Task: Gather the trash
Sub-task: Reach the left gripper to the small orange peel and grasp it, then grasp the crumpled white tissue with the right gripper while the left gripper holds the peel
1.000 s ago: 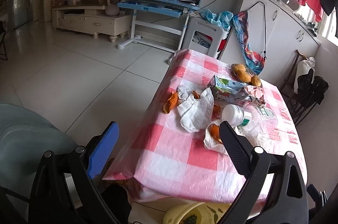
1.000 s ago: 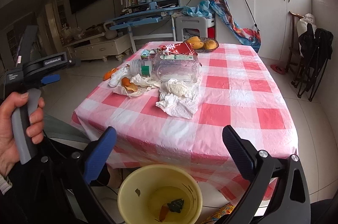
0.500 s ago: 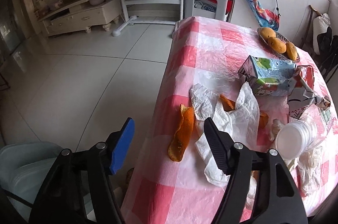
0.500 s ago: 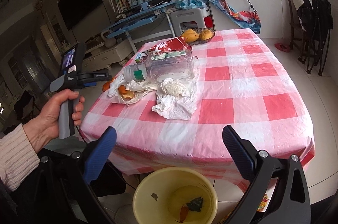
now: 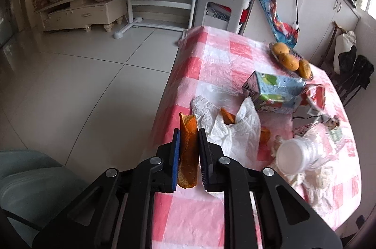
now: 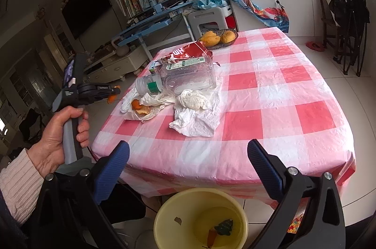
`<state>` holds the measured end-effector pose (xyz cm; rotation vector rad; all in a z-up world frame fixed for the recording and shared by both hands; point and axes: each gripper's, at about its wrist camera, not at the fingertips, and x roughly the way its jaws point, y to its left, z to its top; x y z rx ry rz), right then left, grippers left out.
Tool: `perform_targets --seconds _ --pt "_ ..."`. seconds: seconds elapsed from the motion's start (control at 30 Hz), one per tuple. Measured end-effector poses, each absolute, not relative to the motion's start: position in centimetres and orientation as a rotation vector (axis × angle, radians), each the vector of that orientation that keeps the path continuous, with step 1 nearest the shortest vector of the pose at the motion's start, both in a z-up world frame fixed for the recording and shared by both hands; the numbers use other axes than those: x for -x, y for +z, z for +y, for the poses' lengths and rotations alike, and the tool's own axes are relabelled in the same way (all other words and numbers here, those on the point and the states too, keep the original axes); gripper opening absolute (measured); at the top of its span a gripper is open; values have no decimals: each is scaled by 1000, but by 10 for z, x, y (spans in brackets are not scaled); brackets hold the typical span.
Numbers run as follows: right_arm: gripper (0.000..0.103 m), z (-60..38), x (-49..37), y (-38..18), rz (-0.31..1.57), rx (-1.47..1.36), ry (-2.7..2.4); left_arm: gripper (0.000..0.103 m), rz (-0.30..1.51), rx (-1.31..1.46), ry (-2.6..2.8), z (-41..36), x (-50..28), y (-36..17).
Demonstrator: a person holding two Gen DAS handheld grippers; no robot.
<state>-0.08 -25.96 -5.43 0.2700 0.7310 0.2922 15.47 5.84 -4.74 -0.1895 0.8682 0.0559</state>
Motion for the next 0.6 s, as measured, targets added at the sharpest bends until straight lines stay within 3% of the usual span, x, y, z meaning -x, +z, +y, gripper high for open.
perform_targets --seconds 0.17,0.47,0.57,0.6 --pt "96 -256 0 -56 744 -239 286 15 790 265 -1 54 -115 -23" --pt "96 -232 -48 -54 801 -103 297 15 785 331 -104 26 -44 -28" --pt "88 -222 -69 -60 808 -59 312 15 784 314 -127 17 -42 -27" --pt "78 -218 -76 -61 813 -42 319 15 779 316 -134 16 -41 -27"
